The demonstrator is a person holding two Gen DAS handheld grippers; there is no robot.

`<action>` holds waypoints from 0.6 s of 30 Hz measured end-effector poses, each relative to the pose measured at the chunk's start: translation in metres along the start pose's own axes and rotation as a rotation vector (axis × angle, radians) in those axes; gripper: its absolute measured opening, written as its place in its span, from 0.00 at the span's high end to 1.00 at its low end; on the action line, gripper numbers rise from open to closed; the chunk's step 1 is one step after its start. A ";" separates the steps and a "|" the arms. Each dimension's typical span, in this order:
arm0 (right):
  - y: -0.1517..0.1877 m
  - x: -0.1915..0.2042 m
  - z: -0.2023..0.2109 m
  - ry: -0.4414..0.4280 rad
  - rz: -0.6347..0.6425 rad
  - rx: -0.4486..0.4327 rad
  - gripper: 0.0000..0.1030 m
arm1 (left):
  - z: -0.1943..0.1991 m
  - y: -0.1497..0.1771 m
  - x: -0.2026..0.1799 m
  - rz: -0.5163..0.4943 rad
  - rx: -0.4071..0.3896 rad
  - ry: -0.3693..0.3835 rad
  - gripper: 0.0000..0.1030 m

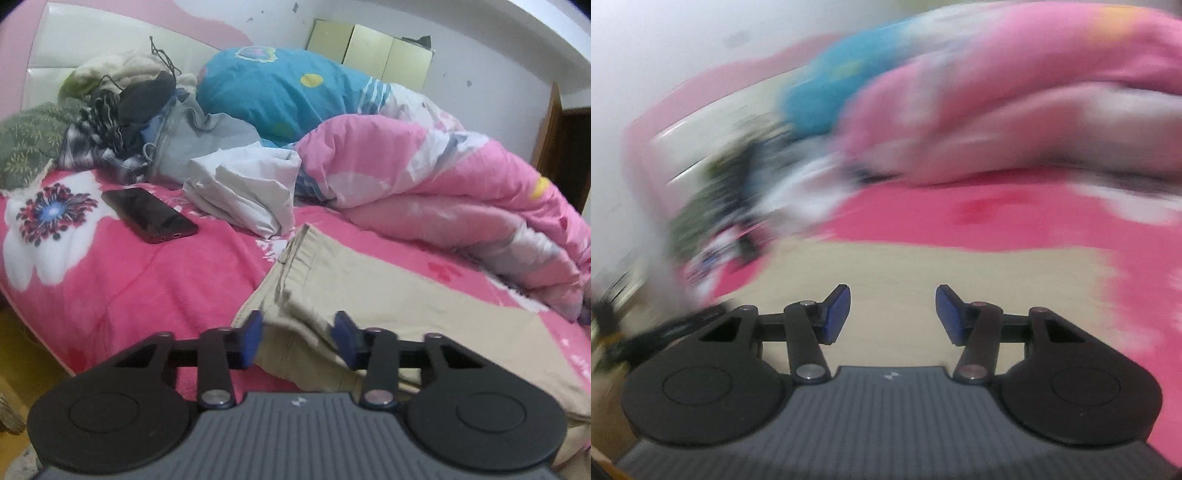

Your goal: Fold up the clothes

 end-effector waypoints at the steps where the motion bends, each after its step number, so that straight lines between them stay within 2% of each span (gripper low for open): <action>1: -0.001 -0.018 0.027 0.065 -0.039 -0.035 0.51 | -0.002 0.001 0.000 0.005 0.007 0.002 0.74; 4: 0.005 -0.055 0.106 0.227 -0.144 -0.147 0.52 | -0.004 0.000 -0.002 0.022 0.013 0.009 0.85; 7: 0.023 -0.074 0.158 0.282 -0.237 -0.223 0.51 | -0.006 0.000 -0.002 0.040 0.034 -0.012 0.85; 9: 0.040 -0.088 0.161 0.244 -0.326 -0.229 0.51 | -0.009 0.002 0.000 0.053 0.053 -0.018 0.82; 11: 0.056 -0.103 0.154 0.183 -0.424 -0.216 0.50 | -0.010 0.003 0.007 0.093 0.073 -0.018 0.72; 14: 0.074 -0.128 0.116 0.061 -0.573 -0.149 0.49 | -0.002 0.002 0.028 0.224 0.100 -0.021 0.46; 15: 0.078 -0.135 0.101 0.023 -0.608 -0.128 0.47 | 0.000 0.003 0.034 0.271 0.115 -0.010 0.34; 16: 0.080 -0.142 0.087 -0.015 -0.631 -0.107 0.45 | 0.002 0.006 0.037 0.308 0.137 0.016 0.28; 18: 0.085 -0.151 0.065 -0.076 -0.687 -0.052 0.43 | 0.004 0.014 0.036 0.357 0.193 0.080 0.21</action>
Point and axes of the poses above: each gripper's, at about its wrist camera, not at the fingertips, and z roughly against the way its jaws point, x to its left, y to its underside, the point moved 5 cm from there along -z, roughly the way its jaws point, and after that the axes turned 15 degrees about -y, right-handed, at the moved point
